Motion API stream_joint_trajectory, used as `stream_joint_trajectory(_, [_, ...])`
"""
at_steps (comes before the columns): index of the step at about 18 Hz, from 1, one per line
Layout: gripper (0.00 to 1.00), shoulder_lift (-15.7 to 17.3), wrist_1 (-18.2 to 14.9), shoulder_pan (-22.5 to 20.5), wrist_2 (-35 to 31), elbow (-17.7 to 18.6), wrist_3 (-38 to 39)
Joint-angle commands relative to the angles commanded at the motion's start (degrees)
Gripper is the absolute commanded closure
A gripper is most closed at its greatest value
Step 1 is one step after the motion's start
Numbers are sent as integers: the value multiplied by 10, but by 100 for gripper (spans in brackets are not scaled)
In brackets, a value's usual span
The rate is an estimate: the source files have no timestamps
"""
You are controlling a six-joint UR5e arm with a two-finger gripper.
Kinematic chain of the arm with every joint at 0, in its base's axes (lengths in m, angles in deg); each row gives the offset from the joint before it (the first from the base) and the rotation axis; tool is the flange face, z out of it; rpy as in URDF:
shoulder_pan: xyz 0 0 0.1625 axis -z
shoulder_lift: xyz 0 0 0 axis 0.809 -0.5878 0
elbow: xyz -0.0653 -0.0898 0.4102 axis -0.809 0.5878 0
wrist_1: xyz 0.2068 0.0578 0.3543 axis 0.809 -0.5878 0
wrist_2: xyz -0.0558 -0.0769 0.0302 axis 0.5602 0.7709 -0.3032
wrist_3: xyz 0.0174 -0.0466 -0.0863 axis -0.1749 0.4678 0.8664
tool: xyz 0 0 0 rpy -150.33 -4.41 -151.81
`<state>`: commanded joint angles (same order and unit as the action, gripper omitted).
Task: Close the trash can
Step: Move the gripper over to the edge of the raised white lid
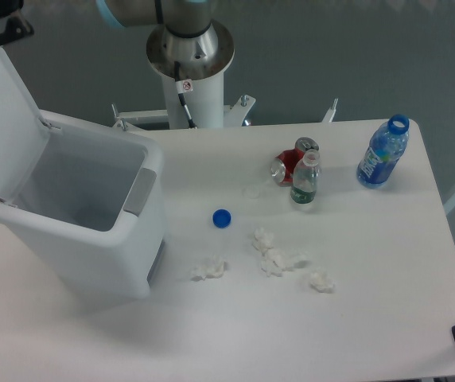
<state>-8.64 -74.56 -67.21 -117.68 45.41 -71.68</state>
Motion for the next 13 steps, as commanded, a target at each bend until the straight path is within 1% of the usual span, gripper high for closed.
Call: stream_joint_trajectory(13, [87, -2, 2, 6, -3, 5, -5])
